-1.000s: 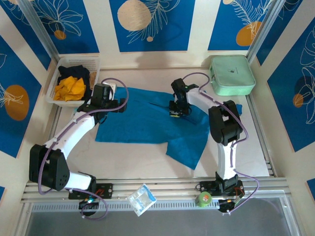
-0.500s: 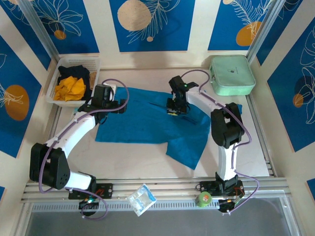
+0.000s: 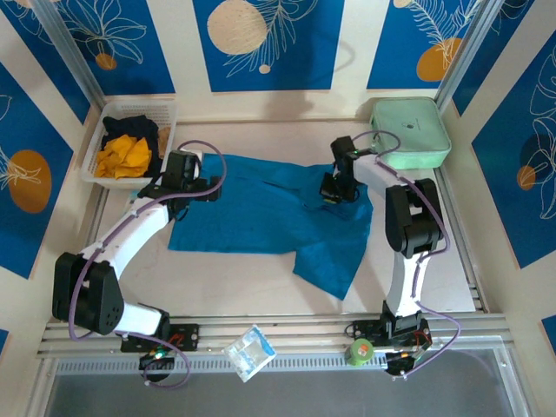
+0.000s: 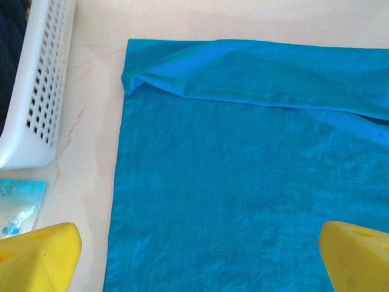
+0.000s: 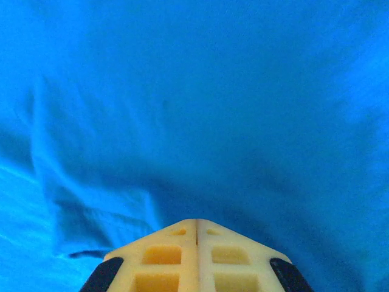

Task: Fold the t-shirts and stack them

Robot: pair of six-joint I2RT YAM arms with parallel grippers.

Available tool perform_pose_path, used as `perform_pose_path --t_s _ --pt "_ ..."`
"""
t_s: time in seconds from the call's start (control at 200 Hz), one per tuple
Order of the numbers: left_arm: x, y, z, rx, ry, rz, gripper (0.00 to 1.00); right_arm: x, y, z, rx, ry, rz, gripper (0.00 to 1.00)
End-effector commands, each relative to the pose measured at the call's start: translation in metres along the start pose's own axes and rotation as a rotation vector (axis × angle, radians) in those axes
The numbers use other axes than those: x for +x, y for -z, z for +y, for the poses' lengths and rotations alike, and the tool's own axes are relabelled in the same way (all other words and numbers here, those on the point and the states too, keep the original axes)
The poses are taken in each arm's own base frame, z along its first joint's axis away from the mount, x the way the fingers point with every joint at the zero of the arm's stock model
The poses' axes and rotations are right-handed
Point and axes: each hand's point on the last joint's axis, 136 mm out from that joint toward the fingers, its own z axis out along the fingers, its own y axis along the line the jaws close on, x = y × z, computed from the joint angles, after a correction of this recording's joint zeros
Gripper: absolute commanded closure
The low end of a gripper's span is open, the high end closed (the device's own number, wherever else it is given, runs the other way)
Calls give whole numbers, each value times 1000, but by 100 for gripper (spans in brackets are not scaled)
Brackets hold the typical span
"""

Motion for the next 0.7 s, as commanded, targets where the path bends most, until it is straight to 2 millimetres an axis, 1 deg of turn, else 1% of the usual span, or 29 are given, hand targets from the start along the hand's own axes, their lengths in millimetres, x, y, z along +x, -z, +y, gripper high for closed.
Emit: perform_pose_path --t_s 0.0,0.08,0.16,0.235,0.305,0.38,0.455,0.565,0.605,0.69 --pt "1 7 8 -58 46 35 0 21 -12 17 -27 23 40 100" --pt "6 11 13 -86 58 71 0 33 -21 14 3 28 56 100" --pt "14 14 19 -118 70 116 0 41 -29 7 30 19 71 100" --pt "27 15 27 -169 90 172 0 42 -33 1 44 7 83 100" --pt "43 15 35 -218 107 234 0 39 -28 -1 39 0 76 100" --pt "64 13 41 -264 124 305 0 34 -14 0 21 -1 49 100" --pt "84 5 42 -279 144 360 2 26 8 2 3 3 6 100" --pt "111 -7 43 -294 174 427 14 12 42 -4 -14 -2 -61 100" --pt "121 -13 42 -297 183 449 19 5 52 -9 -15 -9 -86 97" --pt "138 -23 40 -297 200 485 32 -9 61 -25 -14 -41 -103 94"
